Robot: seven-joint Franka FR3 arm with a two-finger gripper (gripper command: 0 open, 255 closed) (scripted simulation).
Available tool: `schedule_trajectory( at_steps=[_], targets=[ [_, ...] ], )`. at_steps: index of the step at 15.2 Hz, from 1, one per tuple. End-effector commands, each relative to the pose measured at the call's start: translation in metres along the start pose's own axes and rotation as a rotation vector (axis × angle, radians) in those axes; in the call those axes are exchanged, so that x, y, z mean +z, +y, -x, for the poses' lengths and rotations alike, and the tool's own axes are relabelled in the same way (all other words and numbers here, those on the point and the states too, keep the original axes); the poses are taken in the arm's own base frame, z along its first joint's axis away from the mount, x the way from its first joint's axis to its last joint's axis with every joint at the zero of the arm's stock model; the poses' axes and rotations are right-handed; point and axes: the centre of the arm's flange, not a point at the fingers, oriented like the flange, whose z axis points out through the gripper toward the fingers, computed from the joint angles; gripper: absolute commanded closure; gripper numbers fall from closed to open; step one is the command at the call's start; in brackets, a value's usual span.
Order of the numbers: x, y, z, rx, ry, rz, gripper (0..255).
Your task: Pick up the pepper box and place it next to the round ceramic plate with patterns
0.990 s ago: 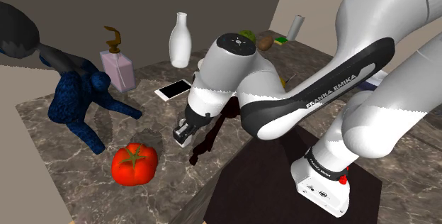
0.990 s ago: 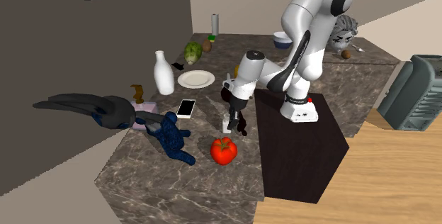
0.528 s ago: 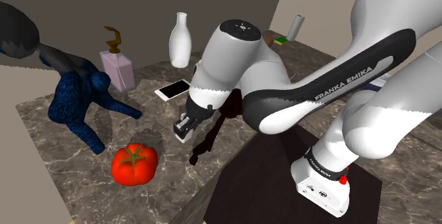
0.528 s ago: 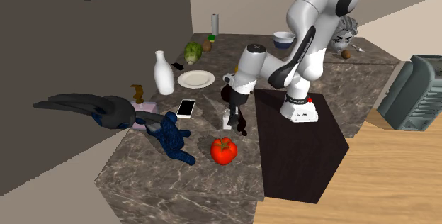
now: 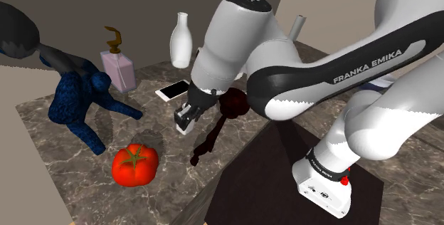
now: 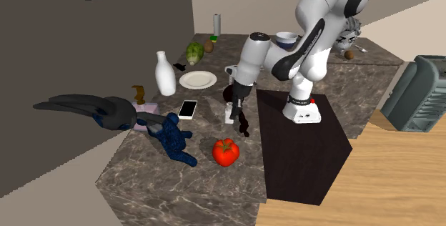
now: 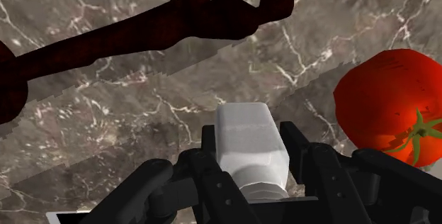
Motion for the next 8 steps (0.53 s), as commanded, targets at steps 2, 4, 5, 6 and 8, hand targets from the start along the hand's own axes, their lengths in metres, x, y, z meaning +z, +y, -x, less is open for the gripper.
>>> schedule_trajectory(
  at_steps=[2,4,5,6,8],
  targets=[
    [-0.016,0.000,-0.004,0.000,-0.001,0.000,255],
    [-0.026,-0.001,-0.007,0.000,-0.001,0.000,255],
    [-0.031,-0.001,-0.008,0.000,-0.001,0.000,255],
    [-0.036,-0.001,-0.010,0.000,-0.001,0.000,255],
    [-0.046,-0.001,-0.012,0.000,-0.001,0.000,255]
  ],
)
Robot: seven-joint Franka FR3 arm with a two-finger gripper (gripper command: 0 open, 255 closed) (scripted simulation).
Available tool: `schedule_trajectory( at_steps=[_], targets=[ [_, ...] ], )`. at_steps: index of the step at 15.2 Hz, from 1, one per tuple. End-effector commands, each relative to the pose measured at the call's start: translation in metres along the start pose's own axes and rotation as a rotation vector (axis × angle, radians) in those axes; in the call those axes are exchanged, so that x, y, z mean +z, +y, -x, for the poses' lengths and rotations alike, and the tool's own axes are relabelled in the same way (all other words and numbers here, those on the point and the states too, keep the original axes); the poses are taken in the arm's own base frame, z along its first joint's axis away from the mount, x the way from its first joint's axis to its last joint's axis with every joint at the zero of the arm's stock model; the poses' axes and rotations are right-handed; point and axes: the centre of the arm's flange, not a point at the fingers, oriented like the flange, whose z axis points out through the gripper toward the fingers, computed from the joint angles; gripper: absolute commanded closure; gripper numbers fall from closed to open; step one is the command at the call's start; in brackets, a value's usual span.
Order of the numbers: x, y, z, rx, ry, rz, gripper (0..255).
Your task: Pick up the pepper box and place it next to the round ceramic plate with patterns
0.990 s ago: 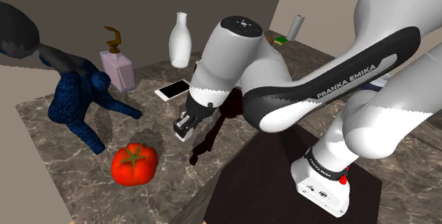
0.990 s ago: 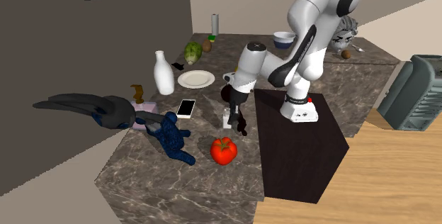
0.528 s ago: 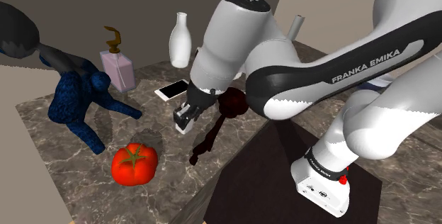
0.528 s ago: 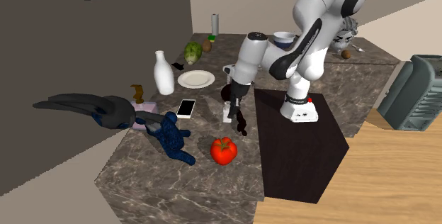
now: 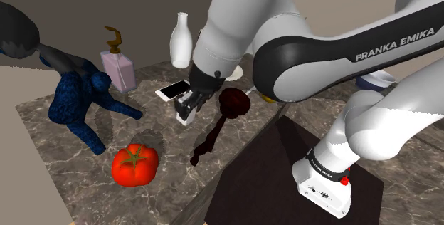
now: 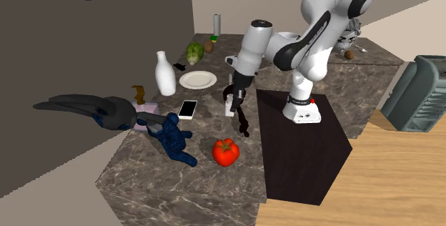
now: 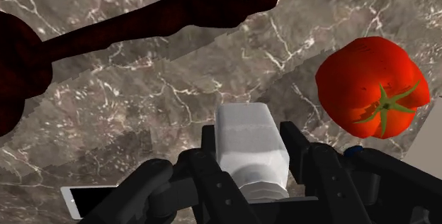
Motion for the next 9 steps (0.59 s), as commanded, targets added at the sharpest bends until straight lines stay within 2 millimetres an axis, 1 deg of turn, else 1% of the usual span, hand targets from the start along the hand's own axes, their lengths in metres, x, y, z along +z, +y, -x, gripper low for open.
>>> schedule_trajectory(
  at_steps=[1,9],
  targets=[
    [-0.010,0.001,-0.004,0.000,-0.001,0.000,255],
    [-0.051,-0.001,-0.014,0.000,-0.001,0.000,255]
  ],
)
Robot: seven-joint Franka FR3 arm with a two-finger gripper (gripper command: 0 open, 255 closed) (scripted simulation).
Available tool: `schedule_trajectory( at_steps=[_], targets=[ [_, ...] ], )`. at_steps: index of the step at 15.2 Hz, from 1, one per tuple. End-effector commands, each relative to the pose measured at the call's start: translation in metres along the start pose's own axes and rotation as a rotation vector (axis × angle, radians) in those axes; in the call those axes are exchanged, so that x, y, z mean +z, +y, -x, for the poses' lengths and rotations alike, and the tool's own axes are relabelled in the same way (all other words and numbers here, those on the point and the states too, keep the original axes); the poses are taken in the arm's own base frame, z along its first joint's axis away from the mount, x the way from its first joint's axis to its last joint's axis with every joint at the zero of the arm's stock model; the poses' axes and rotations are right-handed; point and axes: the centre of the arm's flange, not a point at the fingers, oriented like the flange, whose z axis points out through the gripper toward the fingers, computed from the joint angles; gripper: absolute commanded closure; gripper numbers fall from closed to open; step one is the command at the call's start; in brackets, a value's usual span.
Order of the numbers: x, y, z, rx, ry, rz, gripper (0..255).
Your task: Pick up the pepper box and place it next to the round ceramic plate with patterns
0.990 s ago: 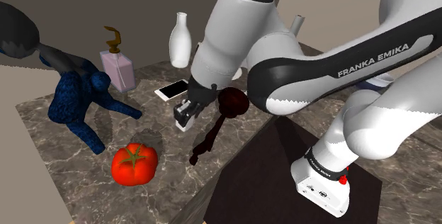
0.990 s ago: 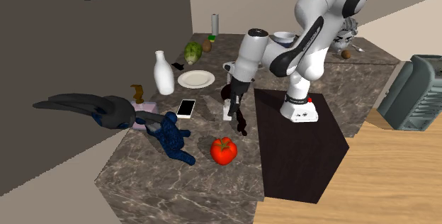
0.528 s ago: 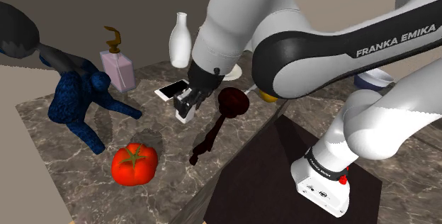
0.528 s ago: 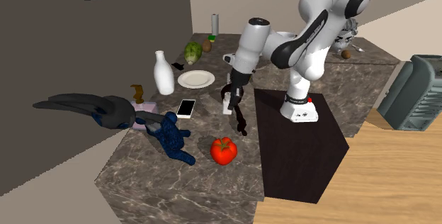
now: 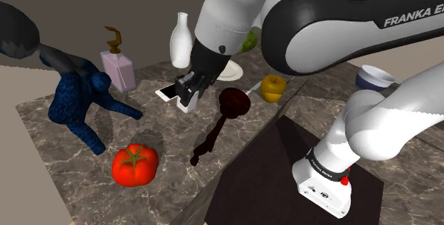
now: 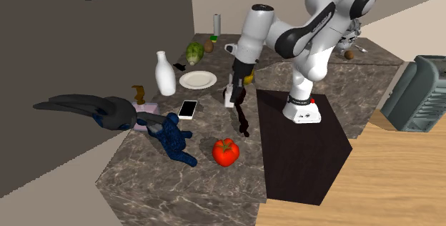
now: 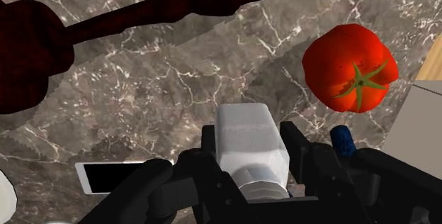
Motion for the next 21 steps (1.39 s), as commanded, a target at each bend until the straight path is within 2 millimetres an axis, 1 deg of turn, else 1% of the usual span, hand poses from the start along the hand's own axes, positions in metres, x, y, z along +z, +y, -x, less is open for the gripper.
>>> schedule_trajectory(
  at_steps=[1,21],
  targets=[
    [-0.008,-0.001,-0.001,0.000,0.000,0.000,255],
    [0.028,0.202,-0.167,0.000,0.000,0.000,255]
  ],
)
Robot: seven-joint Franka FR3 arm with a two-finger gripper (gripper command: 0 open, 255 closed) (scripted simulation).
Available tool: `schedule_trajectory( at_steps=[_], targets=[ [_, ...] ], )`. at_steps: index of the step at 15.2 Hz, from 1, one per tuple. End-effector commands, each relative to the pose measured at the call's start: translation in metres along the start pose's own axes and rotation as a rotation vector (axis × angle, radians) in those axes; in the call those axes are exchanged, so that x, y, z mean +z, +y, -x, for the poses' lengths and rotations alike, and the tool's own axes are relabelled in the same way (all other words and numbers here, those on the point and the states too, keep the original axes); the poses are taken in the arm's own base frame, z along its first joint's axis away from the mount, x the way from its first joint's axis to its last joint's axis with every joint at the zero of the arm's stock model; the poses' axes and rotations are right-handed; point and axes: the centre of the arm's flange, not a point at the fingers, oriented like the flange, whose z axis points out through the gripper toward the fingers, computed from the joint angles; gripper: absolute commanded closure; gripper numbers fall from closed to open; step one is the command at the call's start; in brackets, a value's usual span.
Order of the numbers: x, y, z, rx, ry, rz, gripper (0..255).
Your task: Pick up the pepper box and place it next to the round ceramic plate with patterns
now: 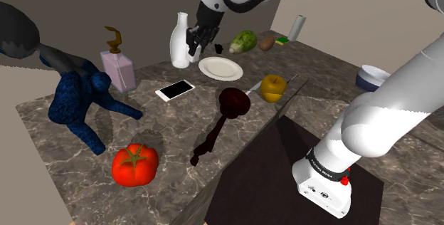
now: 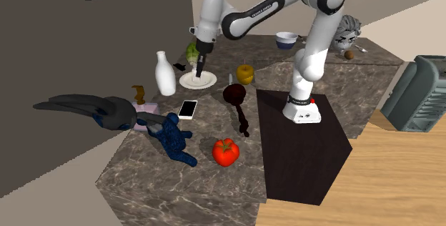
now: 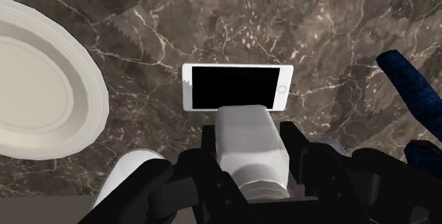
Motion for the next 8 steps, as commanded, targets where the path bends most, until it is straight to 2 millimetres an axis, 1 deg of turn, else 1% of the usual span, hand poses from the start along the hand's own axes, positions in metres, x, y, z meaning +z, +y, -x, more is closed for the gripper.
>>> schedule_trajectory(
  at_steps=[1,8],
  targets=[
    [0.004,0.021,-0.017,-0.001,0.000,0.000,255],
    [0.016,0.092,-0.075,-0.001,0.000,0.000,255]
  ],
)
